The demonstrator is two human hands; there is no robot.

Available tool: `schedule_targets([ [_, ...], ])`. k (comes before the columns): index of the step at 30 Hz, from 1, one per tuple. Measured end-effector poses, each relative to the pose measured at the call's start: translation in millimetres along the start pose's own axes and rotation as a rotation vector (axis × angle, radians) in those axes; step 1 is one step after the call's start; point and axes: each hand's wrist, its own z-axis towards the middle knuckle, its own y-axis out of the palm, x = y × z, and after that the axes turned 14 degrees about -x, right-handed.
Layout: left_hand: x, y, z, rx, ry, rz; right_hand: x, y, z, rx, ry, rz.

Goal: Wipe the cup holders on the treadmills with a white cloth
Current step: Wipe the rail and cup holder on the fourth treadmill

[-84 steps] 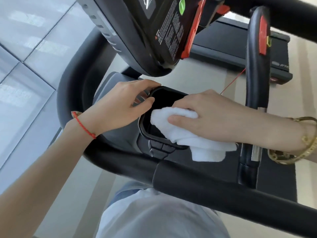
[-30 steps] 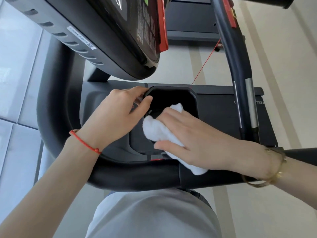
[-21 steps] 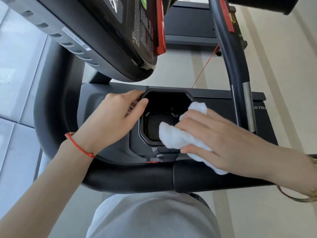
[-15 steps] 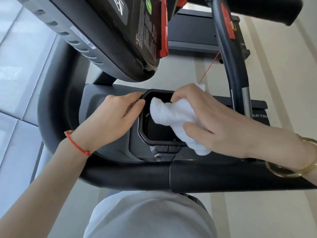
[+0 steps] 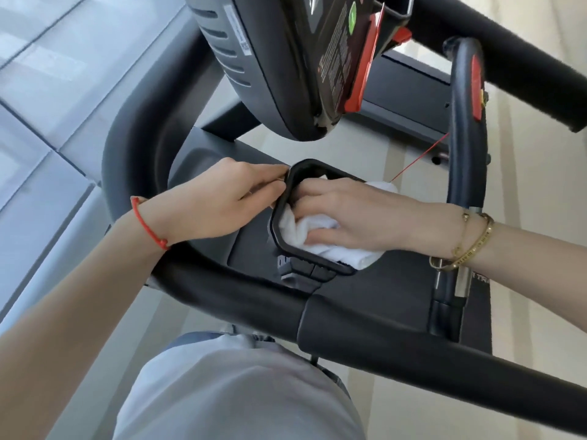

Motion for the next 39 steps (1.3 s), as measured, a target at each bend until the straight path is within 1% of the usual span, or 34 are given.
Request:
schedule_targets([
  [4, 1.6, 0.6, -5.1, 0.006, 0.011, -0.02, 3.6, 1.5, 9.4, -0.156, -0.001, -0.099],
  [8, 3.4, 1.2, -9.4, 0.011, 0.021, -0.023, 2.8, 0.2, 9.3, -0.246, -0.049, -0.184],
  [12, 3.8, 1.6, -13.2, 0.02, 0.019, -0.037, -4.1, -7.2, 5.3, -0.39, 0.11, -0.229],
  [15, 3.5, 2.5, -12.5, 0.061, 0.013, -0.077, -9.1, -14.2, 2.9, -0.481, 0.156, -0.225],
  [17, 5.7, 2.7, -11.4, 0.09, 0.0, -0.12, -10.9, -14.5, 2.7, -0.452, 0.157, -0.207],
  [20, 8.6, 2.5, -9.6, 0.105, 0.012, -0.126, -12.1, -9.6, 1.5, -0.308, 0.211, -0.178],
  [23, 10.1, 1.9, -9.9, 0.106, 0.022, -0.116, -15.5, -7.9, 0.8, -0.125, 0.145, -0.282],
  [24, 10.6, 1.5, -10.2, 0.106, 0.028, -0.118, -15.1, -7.6, 2.5, -0.117, 0.118, -0.288],
  [26, 11.7, 1.0, -10.6, 0.107, 0.035, -0.118, -13.7, -8.3, 8.3, -0.206, 0.087, -0.235],
  [28, 12.2, 0.8, -11.0, 0.104, 0.042, -0.118, -11.7, -6.8, 12.4, -0.293, 0.114, -0.189],
  [31, 12.5, 0.5, -11.8, 0.099, 0.044, -0.131, -13.8, -4.1, 15.0, -0.334, 0.163, -0.262],
  [35, 12.5, 1.6, -12.8, 0.098, 0.028, -0.141, -14.5, -5.0, 13.4, -0.415, 0.227, -0.278],
  [39, 12.6, 2.9, -13.6, 0.093, 0.016, -0.13, -10.2, -3.3, 10.5, -0.422, 0.265, -0.285],
])
